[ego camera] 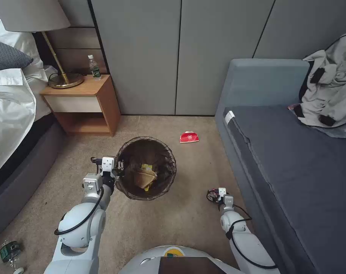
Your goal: Pick up the trash bin, then pick up the garbage from the floor and place it into the trash bin.
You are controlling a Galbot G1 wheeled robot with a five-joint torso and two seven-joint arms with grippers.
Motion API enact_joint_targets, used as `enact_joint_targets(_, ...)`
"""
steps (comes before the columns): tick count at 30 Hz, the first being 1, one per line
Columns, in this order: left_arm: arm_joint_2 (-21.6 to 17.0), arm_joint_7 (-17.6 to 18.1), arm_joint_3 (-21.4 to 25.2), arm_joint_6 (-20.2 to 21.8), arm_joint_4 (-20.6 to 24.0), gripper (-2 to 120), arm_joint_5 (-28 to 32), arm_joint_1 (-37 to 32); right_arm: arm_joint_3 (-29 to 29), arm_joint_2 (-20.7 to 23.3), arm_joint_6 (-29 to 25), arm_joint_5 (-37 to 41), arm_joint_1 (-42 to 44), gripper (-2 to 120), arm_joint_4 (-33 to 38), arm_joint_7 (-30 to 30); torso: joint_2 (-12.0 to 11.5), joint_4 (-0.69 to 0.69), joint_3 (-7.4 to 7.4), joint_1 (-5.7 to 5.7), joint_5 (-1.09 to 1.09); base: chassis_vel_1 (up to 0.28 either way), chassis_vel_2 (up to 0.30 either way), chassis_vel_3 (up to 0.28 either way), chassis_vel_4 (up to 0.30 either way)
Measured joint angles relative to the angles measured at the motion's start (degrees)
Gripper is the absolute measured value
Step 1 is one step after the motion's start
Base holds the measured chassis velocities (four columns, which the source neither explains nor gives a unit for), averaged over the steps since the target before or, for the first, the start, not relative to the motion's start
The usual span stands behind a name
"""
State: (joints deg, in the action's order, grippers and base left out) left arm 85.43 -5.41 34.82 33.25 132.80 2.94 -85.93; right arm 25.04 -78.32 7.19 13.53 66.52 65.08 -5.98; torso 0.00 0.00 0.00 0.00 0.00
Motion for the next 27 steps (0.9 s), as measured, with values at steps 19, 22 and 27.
enact_joint_targets(19, -0.1, -0.1, 0.3, -0.2, -0.1, 3, 0.3, 0.0, -0.5, -0.2, -0.4, 0.0, 0.1, 65, -0.5, 0.1, 0.0, 0.01, 0.00, 0.00, 0.00, 0.000, 0.000, 0.000, 0.000)
enact_joint_targets(22, -0.1, -0.1, 0.3, -0.3, -0.1, 3, 0.3, 0.1, -0.6, -0.2, -0.4, 0.3, 0.3, 54, -0.3, 0.2, 0.0, 0.03, 0.00, 0.00, 0.00, 0.000, 0.000, 0.000, 0.000)
enact_joint_targets(27, -0.1, -0.1, 0.3, -0.4, -0.3, 3, 0.4, 0.1, -0.6, -0.2, -0.4, 0.5, 0.5, 36, -0.2, 0.4, 0.0, 0.02, 0.00, 0.00, 0.01, 0.000, 0.000, 0.000, 0.000)
